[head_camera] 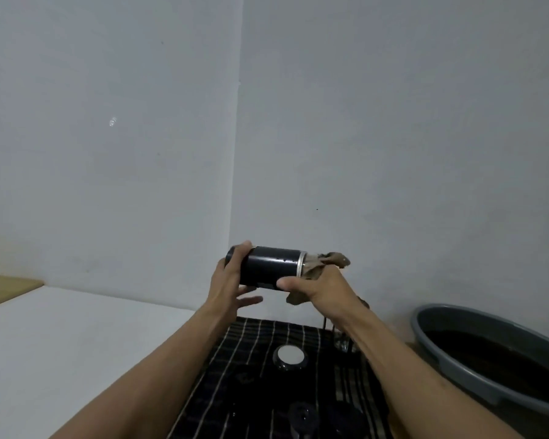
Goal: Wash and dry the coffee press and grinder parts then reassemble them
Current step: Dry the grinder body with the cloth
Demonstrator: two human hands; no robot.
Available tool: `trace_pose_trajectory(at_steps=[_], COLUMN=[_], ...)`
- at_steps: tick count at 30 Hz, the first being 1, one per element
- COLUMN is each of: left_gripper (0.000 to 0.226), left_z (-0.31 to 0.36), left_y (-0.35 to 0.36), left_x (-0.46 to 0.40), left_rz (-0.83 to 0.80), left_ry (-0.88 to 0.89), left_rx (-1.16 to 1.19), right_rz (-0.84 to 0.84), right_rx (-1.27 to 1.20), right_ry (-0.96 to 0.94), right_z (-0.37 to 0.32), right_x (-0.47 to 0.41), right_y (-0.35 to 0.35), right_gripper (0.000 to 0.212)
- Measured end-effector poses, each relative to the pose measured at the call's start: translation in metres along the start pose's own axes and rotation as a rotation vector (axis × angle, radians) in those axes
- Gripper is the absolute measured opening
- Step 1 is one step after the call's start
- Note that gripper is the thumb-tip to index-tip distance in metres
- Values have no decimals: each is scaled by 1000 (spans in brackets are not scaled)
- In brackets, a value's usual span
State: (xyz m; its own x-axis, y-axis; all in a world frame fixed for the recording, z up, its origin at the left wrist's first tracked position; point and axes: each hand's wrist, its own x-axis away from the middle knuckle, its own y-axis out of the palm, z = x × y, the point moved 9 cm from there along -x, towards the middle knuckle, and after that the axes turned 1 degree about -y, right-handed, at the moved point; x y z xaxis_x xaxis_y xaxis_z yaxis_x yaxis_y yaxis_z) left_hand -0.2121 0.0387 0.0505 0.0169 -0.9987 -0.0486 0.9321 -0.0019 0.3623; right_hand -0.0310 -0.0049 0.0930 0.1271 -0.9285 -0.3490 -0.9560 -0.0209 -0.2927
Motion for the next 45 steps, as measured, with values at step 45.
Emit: trace_pose_trajectory(at_steps=[45], left_gripper=[70], left_z=[6], left_y=[35], left_x=[14], left_rz=[-59], left_ry=[91], left_rx=[212], right_rz=[403], right_rx=[74], right_ry=[7], right_z=[-33], right_x=[115], right_y=[-70], right_gripper=[69])
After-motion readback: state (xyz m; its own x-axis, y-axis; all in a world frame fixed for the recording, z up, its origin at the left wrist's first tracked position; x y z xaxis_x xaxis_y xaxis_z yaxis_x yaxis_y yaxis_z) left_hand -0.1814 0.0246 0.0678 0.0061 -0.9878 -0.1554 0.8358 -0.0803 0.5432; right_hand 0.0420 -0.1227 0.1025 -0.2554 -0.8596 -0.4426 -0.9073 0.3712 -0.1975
